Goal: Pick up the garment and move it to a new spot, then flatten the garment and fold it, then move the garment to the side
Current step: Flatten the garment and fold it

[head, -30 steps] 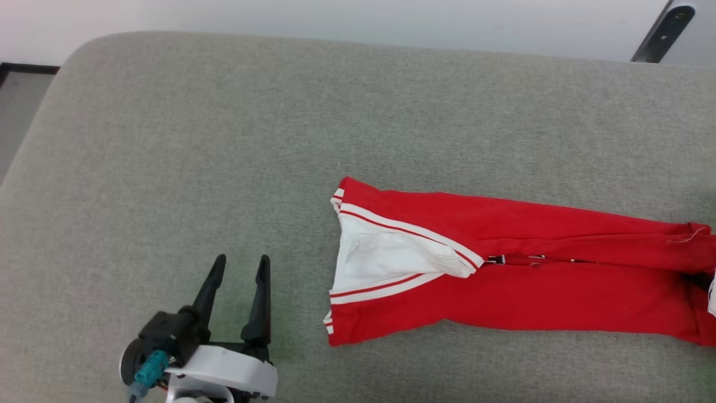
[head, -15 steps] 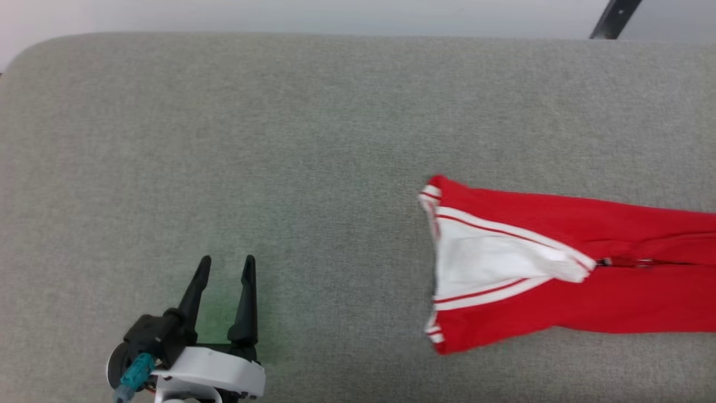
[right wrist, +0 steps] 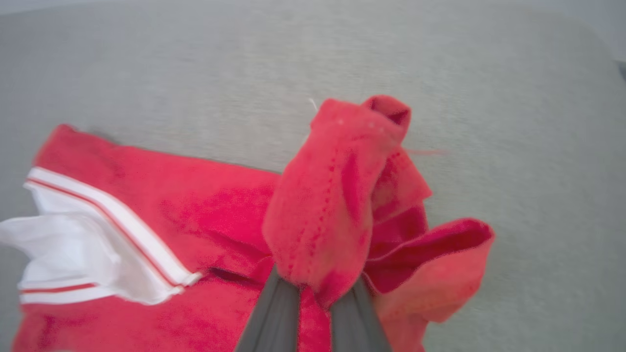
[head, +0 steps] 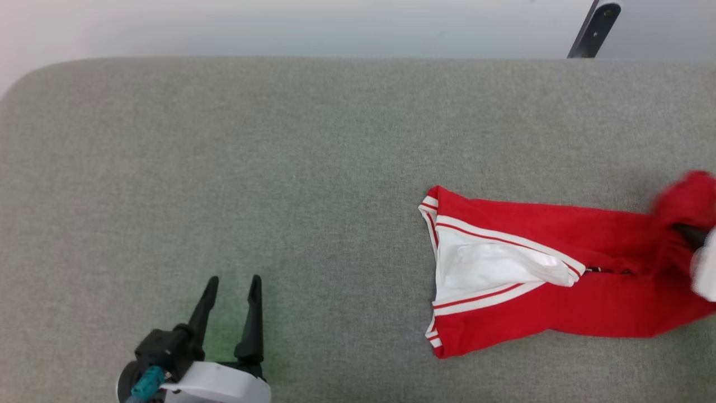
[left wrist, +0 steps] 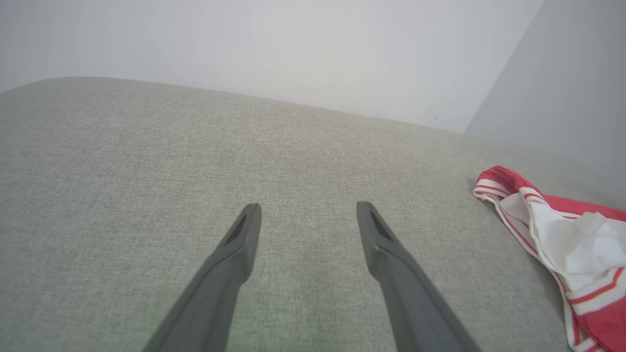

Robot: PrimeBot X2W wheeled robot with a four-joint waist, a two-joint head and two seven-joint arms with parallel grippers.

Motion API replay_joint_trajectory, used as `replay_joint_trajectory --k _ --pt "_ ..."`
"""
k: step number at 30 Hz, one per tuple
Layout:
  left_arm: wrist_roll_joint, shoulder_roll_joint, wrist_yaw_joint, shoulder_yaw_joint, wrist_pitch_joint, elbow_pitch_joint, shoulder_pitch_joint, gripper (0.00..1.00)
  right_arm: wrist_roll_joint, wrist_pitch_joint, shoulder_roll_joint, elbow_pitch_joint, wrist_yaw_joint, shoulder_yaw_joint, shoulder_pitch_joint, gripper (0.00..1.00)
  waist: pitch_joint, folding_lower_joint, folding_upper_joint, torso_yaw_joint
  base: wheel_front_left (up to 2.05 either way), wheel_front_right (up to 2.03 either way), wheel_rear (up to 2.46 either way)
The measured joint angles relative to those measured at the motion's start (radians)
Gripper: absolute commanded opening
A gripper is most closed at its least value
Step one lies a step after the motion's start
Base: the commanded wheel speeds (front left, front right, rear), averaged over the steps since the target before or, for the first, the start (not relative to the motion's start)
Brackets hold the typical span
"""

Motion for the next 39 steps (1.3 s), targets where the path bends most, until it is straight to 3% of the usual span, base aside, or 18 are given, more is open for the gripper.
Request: replay_joint_trajectory --k 4,9,16,23,24,26,27,34,39 --pt "-0.002 -0.008 -0.004 -0.01 0.0 0.012 0.006 1.0 0.029 0.064 0.063 -0.179 0.0 0.089 0.0 0.0 -0.017 0.0 0.0 0.01 0.0 0.0 0.0" --pt "-0.008 -0.014 -0.009 -0.027 0.0 0.028 0.005 1.0 0.013 0.117 0.148 -0.272 0.0 0.215 -0.025 0.0 -0.023 0.0 0.0 0.038 0.0 0.0 0.0" --pt "-0.017 -0.016 -0.017 -0.038 0.0 0.046 -0.009 1.0 -0.034 0.119 0.213 -0.251 0.0 0.35 -0.068 0.0 -0.016 0.0 0.0 0.082 0.0 0.0 0.0" --pt "-0.024 -0.018 -0.018 -0.037 0.0 0.058 -0.018 1.0 -0.053 0.058 0.235 -0.18 0.0 0.392 -0.097 0.0 0.0 0.0 0.0 0.1 0.0 0.0 0.0" --pt "-0.027 -0.018 -0.018 -0.037 0.0 0.061 -0.019 1.0 -0.055 0.049 0.237 -0.17 0.0 0.396 -0.099 0.07 0.0 0.0 0.0 0.098 0.0 0.0 0.0" --pt "-0.028 -0.018 -0.019 -0.036 0.0 0.067 -0.021 1.0 -0.056 0.035 0.24 -0.153 0.0 0.413 -0.102 0.41 -0.001 0.0 0.0 0.092 0.0 0.0 0.0" --pt "-0.028 -0.018 -0.019 -0.036 0.0 0.069 -0.023 1.0 -0.056 0.025 0.243 -0.147 0.0 0.418 -0.102 1.0 -0.002 0.0 0.0 0.089 0.0 0.0 0.0" --pt "-0.035 -0.019 -0.019 -0.023 0.0 0.078 -0.028 1.0 -0.021 -0.052 0.255 -0.146 0.0 0.42 -0.105 1.0 -0.021 0.0 0.0 0.052 0.0 0.0 0.0" --pt "-0.035 -0.019 -0.022 -0.02 0.0 0.087 -0.029 1.0 -0.007 -0.104 0.229 -0.163 0.0 0.405 -0.102 1.0 -0.042 0.0 0.0 0.014 0.0 0.0 0.0"
